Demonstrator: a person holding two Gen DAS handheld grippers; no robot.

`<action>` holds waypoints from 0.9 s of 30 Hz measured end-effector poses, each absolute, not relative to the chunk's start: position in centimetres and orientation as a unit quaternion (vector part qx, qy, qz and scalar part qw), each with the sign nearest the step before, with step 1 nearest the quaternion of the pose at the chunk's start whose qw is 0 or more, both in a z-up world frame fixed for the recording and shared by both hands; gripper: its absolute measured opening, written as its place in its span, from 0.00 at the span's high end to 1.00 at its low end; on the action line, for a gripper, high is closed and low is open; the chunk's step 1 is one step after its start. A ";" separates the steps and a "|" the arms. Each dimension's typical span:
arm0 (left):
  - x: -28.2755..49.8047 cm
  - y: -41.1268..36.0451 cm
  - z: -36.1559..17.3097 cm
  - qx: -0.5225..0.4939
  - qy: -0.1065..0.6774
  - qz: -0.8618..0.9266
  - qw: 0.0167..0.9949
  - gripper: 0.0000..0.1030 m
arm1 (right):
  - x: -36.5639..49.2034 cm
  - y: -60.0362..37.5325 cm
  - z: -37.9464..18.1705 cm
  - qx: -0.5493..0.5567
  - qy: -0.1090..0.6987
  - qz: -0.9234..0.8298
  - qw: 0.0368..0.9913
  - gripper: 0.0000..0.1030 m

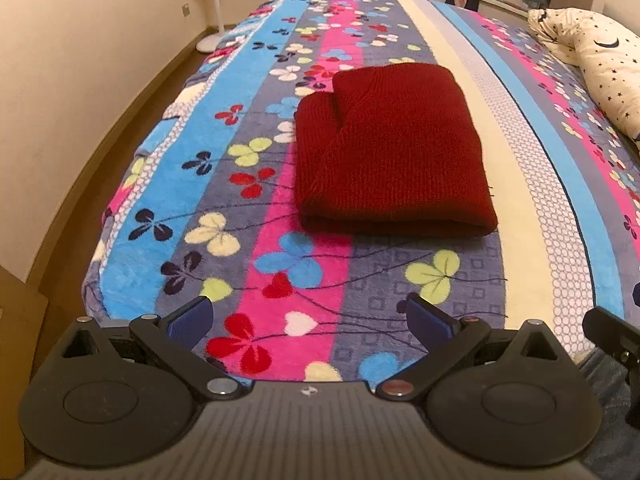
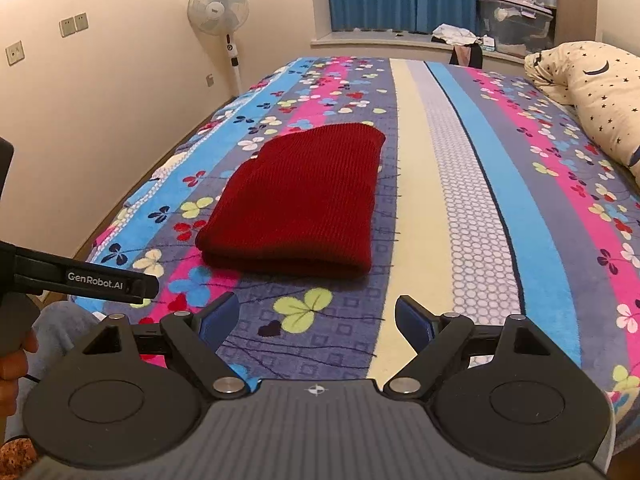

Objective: Fold small clothes
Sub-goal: 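Open the right gripper, release the fold and lift both tools away, then grasp the cardigan with the left gripper while the right gripper grasps its other side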

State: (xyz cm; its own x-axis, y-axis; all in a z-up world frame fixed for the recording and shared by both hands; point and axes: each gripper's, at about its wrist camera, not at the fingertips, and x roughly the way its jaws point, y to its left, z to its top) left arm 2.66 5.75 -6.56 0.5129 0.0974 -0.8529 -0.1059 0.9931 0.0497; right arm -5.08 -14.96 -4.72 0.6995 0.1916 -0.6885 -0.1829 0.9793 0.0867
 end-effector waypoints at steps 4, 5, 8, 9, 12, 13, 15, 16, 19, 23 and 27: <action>4.2 6.4 -7.4 -0.013 0.496 0.069 0.865 0.00 | -2.5 -15.1 -4.9 -0.001 0.383 0.097 0.919 0.16; 4.7 6.6 -7.6 -0.014 0.497 0.073 0.865 0.00 | -2.0 -15.1 -4.9 -0.004 0.383 0.098 0.919 0.16; 6.9 7.3 -8.4 -0.030 0.504 0.087 0.859 0.00 | 0.2 -15.1 -5.1 -0.014 0.390 0.104 0.915 0.16; 7.6 7.6 -8.8 -0.039 0.509 0.092 0.855 0.00 | 1.2 -15.2 -5.3 -0.017 0.394 0.109 0.912 0.16; 10.2 8.8 -10.2 -0.088 0.522 0.102 0.842 0.00 | 5.1 -15.6 -5.6 -0.015 0.406 0.121 0.906 0.16; 11.0 9.0 -10.8 -0.103 0.527 0.107 0.837 0.00 | 6.9 -16.0 -5.8 -0.008 0.409 0.126 0.904 0.15; 12.8 9.5 -12.0 -0.134 0.533 0.111 0.828 0.00 | 11.0 -16.7 -6.1 0.010 0.418 0.135 0.898 0.14; 13.6 9.6 -12.6 -0.148 0.536 0.115 0.823 0.00 | 13.1 -17.2 -6.3 0.023 0.422 0.139 0.895 0.13; 15.8 10.1 -14.4 -0.192 0.540 0.126 0.810 0.00 | 21.5 -19.0 -7.3 0.073 0.448 0.157 0.877 0.11; 18.0 10.7 -16.6 -0.235 0.543 0.140 0.794 0.00 | 32.1 -20.7 -9.9 0.127 0.487 0.146 0.852 0.11; 19.1 11.6 -17.9 -0.269 0.529 0.147 0.791 0.00 | 40.0 -20.7 -13.4 0.161 0.524 0.135 0.825 0.10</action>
